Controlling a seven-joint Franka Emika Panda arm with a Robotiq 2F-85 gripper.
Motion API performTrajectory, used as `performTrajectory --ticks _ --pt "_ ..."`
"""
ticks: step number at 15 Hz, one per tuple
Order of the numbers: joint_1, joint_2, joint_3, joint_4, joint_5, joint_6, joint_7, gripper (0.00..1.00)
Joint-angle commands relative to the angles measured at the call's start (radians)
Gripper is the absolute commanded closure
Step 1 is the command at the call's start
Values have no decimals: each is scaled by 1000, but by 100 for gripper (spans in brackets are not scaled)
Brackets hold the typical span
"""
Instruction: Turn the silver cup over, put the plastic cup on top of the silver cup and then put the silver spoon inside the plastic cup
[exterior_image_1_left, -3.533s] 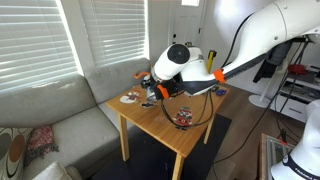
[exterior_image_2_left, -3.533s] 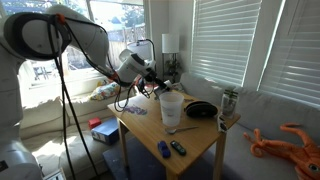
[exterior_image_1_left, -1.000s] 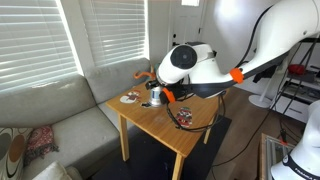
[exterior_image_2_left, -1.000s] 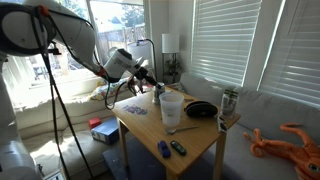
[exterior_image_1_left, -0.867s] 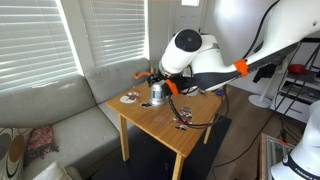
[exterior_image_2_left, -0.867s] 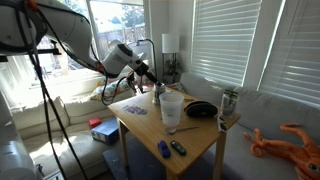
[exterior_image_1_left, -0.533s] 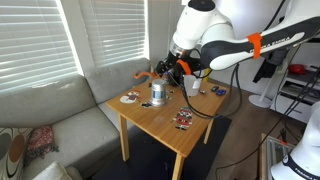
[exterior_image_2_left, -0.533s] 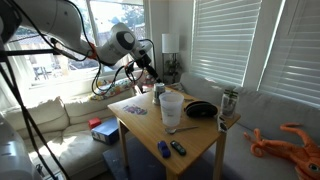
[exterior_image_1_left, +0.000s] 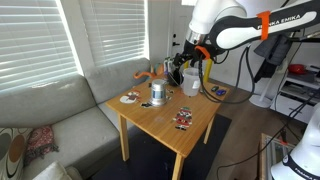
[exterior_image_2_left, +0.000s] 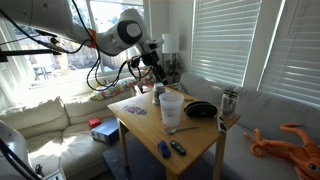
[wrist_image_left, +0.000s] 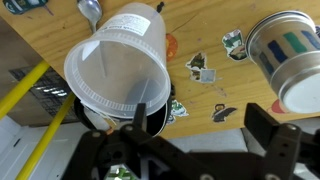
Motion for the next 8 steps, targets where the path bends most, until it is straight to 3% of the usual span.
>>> performTrajectory --ticks 1,8 --pt "-21 -2 21 -3 5 0 -4 0" --pt "-34 -31 0 41 50 -63 -86 0"
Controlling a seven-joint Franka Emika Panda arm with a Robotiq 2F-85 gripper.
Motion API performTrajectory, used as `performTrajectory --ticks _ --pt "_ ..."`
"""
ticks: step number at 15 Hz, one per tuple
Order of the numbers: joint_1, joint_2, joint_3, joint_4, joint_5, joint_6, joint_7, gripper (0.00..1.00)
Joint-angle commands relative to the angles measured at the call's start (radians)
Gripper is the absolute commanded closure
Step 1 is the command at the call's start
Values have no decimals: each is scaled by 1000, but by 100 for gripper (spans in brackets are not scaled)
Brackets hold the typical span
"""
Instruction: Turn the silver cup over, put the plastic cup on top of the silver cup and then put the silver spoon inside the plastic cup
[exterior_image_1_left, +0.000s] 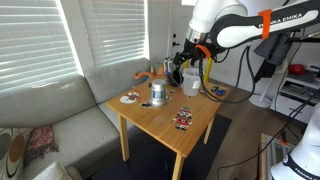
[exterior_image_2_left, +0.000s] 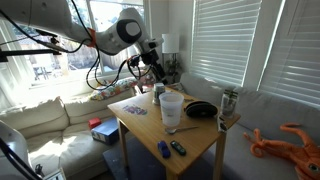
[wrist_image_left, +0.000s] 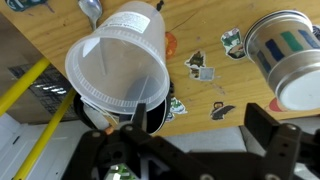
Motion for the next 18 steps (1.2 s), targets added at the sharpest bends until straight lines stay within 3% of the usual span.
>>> performTrajectory --ticks 1,5,10,15,18 --pt "-32 -32 -24 39 84 -89 -125 0" --pt "-68 -44 -73 31 149 -180 -322 0" --pt "-107 -45 -132 13 191 -181 -491 0" --pt "-117 -32 -155 -40 242 -147 -542 1" --pt "-121 -22 -159 -68 271 -114 -530 12"
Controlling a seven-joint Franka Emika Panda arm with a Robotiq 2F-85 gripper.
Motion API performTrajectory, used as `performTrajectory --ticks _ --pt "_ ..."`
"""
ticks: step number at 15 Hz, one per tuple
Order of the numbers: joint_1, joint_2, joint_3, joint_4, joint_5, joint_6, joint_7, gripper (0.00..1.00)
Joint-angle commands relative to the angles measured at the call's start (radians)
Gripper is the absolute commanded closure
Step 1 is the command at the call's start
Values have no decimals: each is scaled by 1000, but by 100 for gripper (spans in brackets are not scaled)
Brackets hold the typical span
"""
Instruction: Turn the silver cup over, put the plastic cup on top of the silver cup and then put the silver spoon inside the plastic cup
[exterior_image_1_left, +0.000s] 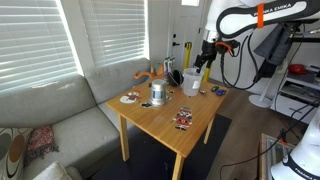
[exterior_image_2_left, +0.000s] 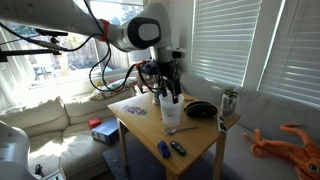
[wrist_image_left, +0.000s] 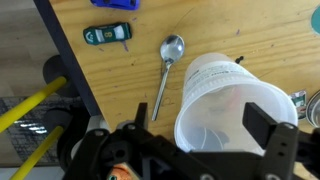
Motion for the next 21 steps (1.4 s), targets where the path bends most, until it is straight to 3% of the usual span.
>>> performTrajectory --ticks 1,2,11,13,17,21 --pt "-13 2 -4 -44 60 59 -11 19" --pt "-14 6 -6 -51 73 78 -9 32" --pt "-8 10 9 -29 132 62 7 96" --pt "-5 0 17 -9 127 45 15 100" --pt "5 -29 37 68 121 4 8 99" --pt "24 -16 52 218 203 -63 43 99"
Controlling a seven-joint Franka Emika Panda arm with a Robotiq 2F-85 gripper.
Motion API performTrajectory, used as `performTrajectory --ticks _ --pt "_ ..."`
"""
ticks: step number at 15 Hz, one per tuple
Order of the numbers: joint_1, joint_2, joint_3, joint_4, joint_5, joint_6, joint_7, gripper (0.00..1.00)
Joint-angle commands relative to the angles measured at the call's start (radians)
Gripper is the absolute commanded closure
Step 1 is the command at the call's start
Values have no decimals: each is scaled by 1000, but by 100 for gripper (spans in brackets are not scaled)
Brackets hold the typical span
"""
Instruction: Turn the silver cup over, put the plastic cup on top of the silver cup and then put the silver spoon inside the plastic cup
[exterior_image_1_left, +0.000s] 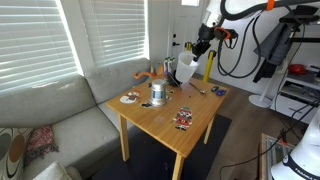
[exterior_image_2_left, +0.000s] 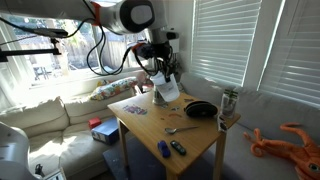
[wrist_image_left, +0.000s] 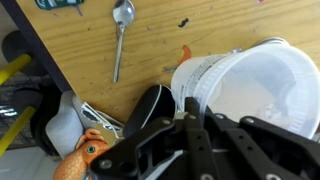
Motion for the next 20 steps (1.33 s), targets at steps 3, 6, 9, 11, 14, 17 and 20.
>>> performTrajectory --ticks 3,6,9,11,14,17,20 --pt "23 68 15 240 164 -159 95 99" --pt "28 136 20 349 227 -263 179 99" --pt "32 210 26 433 247 -319 262 99" --pt "37 257 29 486 256 -355 307 99" --pt "44 319 33 550 270 -385 354 99" --pt "50 364 35 598 300 -399 376 99" --pt "54 401 37 634 313 -416 393 99"
